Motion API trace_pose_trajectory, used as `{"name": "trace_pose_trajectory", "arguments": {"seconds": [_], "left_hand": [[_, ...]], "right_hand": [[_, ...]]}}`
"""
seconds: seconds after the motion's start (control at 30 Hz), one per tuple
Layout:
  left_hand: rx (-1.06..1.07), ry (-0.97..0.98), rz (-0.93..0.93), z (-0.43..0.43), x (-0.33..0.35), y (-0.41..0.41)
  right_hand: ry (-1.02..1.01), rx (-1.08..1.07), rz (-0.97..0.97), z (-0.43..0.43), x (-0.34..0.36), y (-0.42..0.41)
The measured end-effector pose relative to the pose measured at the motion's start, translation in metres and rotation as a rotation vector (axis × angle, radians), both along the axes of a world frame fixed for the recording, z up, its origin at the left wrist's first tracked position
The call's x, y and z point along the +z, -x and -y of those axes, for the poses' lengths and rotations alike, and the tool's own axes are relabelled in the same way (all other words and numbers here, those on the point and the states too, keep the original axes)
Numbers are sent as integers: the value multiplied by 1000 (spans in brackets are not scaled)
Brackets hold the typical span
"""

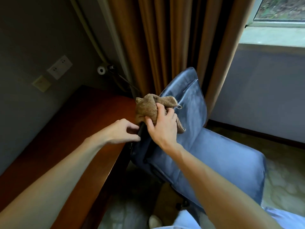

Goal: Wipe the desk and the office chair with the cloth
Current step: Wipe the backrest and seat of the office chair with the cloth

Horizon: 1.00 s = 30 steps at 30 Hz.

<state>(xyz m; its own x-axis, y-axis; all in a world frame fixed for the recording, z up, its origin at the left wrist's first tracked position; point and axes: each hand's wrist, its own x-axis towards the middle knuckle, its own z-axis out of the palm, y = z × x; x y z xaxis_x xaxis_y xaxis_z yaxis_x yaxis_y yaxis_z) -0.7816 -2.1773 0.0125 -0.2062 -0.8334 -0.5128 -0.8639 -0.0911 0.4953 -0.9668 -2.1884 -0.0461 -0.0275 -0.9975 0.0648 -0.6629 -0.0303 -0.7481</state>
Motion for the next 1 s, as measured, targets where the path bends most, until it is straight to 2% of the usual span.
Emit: {"name": "trace_pose_trajectory", "arguments": {"seconds": [0.07,0.13,0.27,0.37,0.43,0.5,0.73,0.9,1.0], "left_hand": [[-73,-25,15,-12,-1,-6],[-108,31,34,-26,-9,-11],[-41,121,-33,-47,-23,-19],[5,231,40,-57,-25,-19],[37,285,81,-64,-28,-18],[49,269,43,-68,-31,-17],[-56,113,-126,-80,-33,-15],[-113,203,-154,-104,-43,-7],[-127,191,-153,-111,-42,-3]], "right_hand": [[6,5,22,-8,3,-1],[-12,-14,70,-17,7,-3],[-106,-35,159,-44,20,-10],[-129,29,151,-84,16,-21],[-132,23,221,-105,11,-25],[-147,3,276,-112,10,-22],[-159,-6,262,-146,5,-17],[-123,-66,294,-146,3,-17],[-127,-77,297,-126,13,-16]]}}
